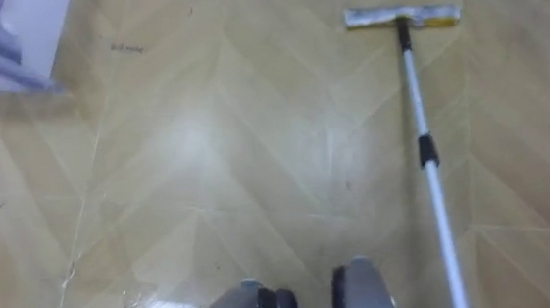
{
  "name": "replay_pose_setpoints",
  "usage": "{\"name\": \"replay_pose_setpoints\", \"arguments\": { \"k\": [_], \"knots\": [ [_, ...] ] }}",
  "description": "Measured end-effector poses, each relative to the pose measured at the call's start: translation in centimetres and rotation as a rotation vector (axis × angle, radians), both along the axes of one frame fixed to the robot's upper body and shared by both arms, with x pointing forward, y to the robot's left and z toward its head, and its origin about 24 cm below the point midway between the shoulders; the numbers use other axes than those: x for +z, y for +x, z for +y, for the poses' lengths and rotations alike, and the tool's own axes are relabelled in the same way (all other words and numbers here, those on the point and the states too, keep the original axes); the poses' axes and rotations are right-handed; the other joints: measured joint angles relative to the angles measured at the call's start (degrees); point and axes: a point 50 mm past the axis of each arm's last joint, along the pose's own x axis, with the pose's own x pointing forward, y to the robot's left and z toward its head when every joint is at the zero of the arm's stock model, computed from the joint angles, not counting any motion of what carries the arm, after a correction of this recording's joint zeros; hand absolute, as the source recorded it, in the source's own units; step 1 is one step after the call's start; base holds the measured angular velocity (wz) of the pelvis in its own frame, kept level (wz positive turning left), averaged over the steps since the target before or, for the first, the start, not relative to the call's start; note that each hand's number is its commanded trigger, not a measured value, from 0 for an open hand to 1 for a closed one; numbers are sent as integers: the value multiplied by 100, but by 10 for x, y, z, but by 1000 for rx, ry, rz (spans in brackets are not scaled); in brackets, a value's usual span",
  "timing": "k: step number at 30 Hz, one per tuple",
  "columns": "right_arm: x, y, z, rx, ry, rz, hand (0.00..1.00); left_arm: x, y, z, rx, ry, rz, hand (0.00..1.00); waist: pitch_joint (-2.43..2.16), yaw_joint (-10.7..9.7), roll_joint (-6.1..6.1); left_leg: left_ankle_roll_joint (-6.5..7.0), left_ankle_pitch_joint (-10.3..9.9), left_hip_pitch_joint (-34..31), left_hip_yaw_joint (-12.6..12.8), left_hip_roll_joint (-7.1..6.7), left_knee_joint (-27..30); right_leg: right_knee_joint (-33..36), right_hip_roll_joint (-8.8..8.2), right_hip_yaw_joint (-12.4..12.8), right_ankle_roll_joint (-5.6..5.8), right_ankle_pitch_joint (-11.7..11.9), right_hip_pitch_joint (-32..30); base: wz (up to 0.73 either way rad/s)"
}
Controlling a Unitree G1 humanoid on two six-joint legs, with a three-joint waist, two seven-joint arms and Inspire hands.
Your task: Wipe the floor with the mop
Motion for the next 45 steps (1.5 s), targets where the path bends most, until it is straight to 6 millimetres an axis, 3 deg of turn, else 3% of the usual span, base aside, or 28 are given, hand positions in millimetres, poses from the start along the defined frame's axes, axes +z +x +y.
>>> {"name": "replay_pose_setpoints", "arguments": {
  "k": [3,4,5,6,7,9,11,14,15,16,18,20,21,22,24,26,27,30,32,33,35,37,38,39,40,41,43,45],
  "knots": [
    [1,15,-1,8,-2,-4,100,-2,-8,-3,14,-5,39,0,34,47,-116,-205,-231,478,-36,37,209,211,-36,-161,-255,-68,442,-8],
    [3,28,-5,22,-13,-18,100,-2,-8,-3,17,-3,43,0,42,51,-135,-494,-52,383,-35,127,762,365,-10,-218,-348,-277,610,3],
    [5,36,-8,23,-20,-32,100,-2,-9,-2,17,-1,45,0,60,79,-177,-618,92,305,-34,163,1094,451,30,-219,-362,-393,689,-3],
    [10,55,-15,33,-40,-53,100,-2,-12,-2,27,3,49,0,77,155,-218,-735,461,151,-44,280,1756,634,119,-209,-412,-606,825,-27],
    [16,79,-23,47,-62,-101,100,-3,-14,-1,50,5,49,0,68,278,-305,-827,930,-54,-13,319,2273,805,158,-165,-481,-781,862,-31],
    [30,117,-34,72,-90,-201,100,-2,-13,0,73,-1,36,0,75,366,-368,-884,1136,-493,-40,345,2680,945,243,-101,-456,-955,884,-16],
    [41,147,-36,96,-94,-291,100,1,-13,6,72,9,18,0,134,534,-468,-759,1021,-881,-19,436,2360,979,316,-82,-476,-1058,999,-20],
    [48,173,-30,95,-47,-416,100,1,-20,11,65,21,33,0,122,660,-529,-741,1034,-1014,-120,401,314,763,343,-61,-402,-1288,1440,-5],
    [45,168,-28,68,-24,-414,100,1,-21,12,64,17,34,0,116,676,-556,-595,1292,-977,-117,383,-131,639,294,-54,-347,-1412,1685,26],
    [40,152,-30,37,-4,-385,100,1,-19,11,60,9,33,0,75,607,-571,-436,1275,-800,-45,300,-232,506,184,-70,-197,-1531,1924,40],
    [31,119,-38,7,-13,-306,100,2,-12,9,46,-2,21,0,76,544,-521,-78,1122,-567,97,200,-243,513,72,27,-102,-1583,2146,59],
    [24,74,-46,-25,-40,-189,100,3,-4,7,47,-6,-11,0,39,457,-435,62,906,-322,118,-36,-236,971,-142,42,190,-1401,2186,47],
    [20,39,-47,-35,-54,-101,100,5,1,6,37,-4,-38,0,-1,405,-339,152,747,-172,108,-153,-223,1423,-195,52,301,-1065,2082,30],
    [19,9,-47,-46,-66,-29,100,7,6,6,36,0,-63,0,-58,344,-214,205,626,-57,58,-217,-229,1767,-236,60,308,-709,1950,19],
    [16,-17,-41,-63,-61,32,100,8,8,7,39,17,-87,0,-126,297,-71,235,536,33,-16,-269,-333,2034,-153,198,350,-612,1590,-21],
    [13,-25,-31,-73,-47,51,100,8,8,8,40,24,-86,0,-76,210,-32,234,536,212,-112,-318,-509,1819,-54,295,308,-682,1168,-54],
    [10,-27,-25,-66,-41,59,100,7,7,5,41,19,-82,0,-17,194,-4,230,534,364,-238,-329,-557,1317,33,264,288,-691,1023,-70],
    [6,-22,-13,-34,-27,65,100,5,2,2,53,22,-63,0,22,136,-28,73,270,664,-537,-439,-625,-198,152,236,166,-412,904,-38],
    [5,-15,-12,-28,-22,63,100,5,1,0,56,21,-53,0,29,49,-41,-11,102,679,-598,-461,-376,-79,-11,10,13,-260,988,16],
    [5,-6,-12,-29,-23,53,100,4,-1,1,59,23,-46,0,36,47,-62,-140,32,668,-589,-447,-103,109,-63,-53,-127,-374,1048,25],
    [7,13,-17,-25,-31,27,100,4,-3,4,64,31,-34,0,40,84,-119,-318,108,434,-383,-292,698,460,-60,-130,-174,-702,1103,21],
    [16,55,-29,-11,-65,-36,100,4,-6,7,77,38,-11,0,54,249,-269,-798,668,-67,-145,-29,1970,922,39,-109,-209,-1078,1100,-3],
    [20,69,-33,2,-77,-66,100,4,-8,7,84,36,-8,0,54,313,-298,-828,899,-223,-128,30,2268,999,85,-96,-253,-1124,1099,-16],
    [28,96,-39,35,-89,-130,100,5,-11,7,83,33,-6,0,83,391,-412,-848,1390,-489,-106,66,2711,1135,112,-51,-305,-1222,1096,-16],
    [36,123,-43,55,-94,-205,100,5,-15,7,84,34,-2,0,96,469,-485,-826,1448,-747,-123,122,2864,1198,150,-35,-333,-1303,1113,-9],
    [40,133,-45,61,-96,-242,100,5,-15,8,82,35,-2,0,113,501,-518,-744,1361,-868,-144,146,2755,1214,165,-35,-331,-1339,1137,0],
    [50,163,-42,81,-81,-355,100,4,-19,8,76,21,9,0,145,688,-560,-664,1123,-1118,-185,260,1440,1152,174,-65,-291,-1469,1388,2],
    [48,165,-36,78,-47,-377,100,3,-28,8,65,-5,31,0,132,728,-541,-579,1315,-1070,-249,326,235,1018,143,-136,-233,-1661,1735,5]
  ]
}}
